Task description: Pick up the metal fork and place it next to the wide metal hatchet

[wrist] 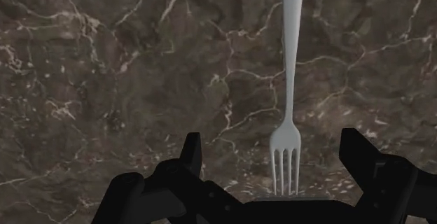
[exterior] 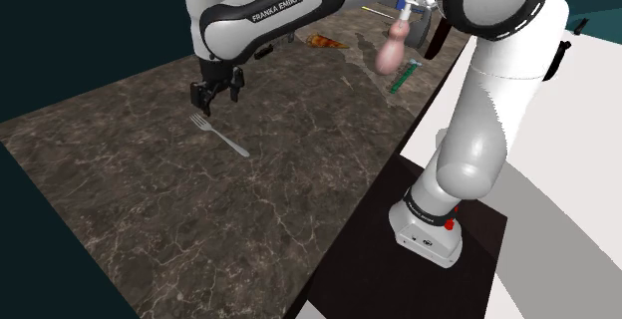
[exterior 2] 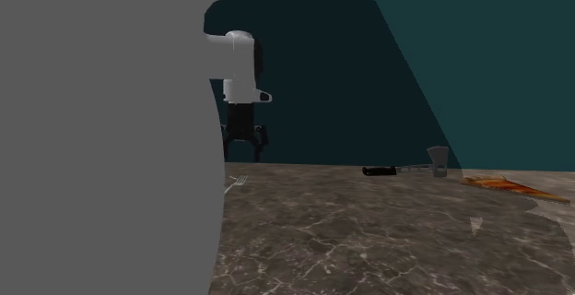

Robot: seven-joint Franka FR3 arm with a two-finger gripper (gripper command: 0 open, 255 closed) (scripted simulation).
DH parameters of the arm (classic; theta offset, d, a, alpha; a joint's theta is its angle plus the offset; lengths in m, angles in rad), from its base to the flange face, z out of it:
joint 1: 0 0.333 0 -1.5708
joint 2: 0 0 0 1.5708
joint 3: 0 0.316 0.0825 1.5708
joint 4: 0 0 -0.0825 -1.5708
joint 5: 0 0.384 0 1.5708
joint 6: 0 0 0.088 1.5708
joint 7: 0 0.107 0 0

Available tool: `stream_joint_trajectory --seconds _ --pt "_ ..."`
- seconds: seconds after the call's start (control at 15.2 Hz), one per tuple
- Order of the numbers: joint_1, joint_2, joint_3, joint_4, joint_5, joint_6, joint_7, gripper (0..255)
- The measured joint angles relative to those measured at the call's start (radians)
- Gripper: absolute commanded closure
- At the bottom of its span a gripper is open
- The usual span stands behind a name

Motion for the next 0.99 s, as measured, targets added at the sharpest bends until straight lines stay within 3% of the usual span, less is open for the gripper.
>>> stream_joint_trajectory --seconds 0.33,0.99 --pt "0.047 0.181 -0.010 0.164 -0.060 0.002 0.056 0" --pt "0.059 0.249 -0.022 0.155 -0.085 0.075 0.072 0"
